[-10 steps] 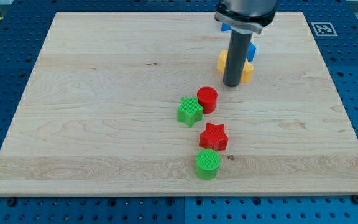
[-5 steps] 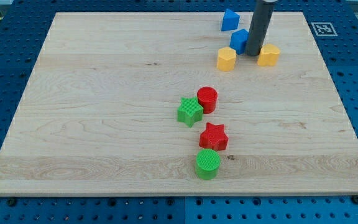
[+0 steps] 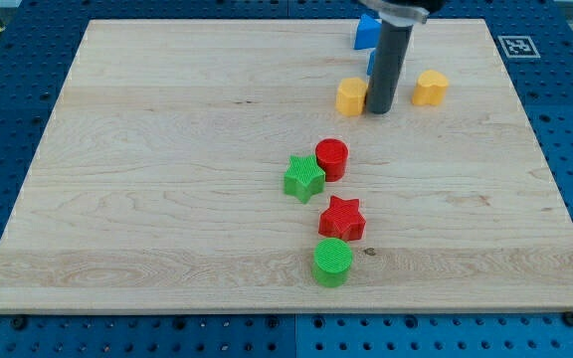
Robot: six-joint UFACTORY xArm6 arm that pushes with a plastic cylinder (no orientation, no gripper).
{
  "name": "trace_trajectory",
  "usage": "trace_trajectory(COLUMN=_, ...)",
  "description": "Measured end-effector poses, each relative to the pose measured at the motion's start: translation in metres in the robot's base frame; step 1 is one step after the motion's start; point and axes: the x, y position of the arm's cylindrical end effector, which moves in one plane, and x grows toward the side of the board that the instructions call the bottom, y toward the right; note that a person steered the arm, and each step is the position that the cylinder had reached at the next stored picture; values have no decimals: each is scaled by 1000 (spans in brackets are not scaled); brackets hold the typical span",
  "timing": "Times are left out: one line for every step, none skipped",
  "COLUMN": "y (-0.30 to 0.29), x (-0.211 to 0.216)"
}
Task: Separate the yellow blocks away from each other
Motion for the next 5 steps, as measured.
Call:
trace_trajectory(y=-20, x=15)
trace_trajectory(y=-40, x=30)
trace_trajectory(y=-58, x=31)
trace_trajectory(y=-72, x=27)
trace_trajectory(y=-78, x=15)
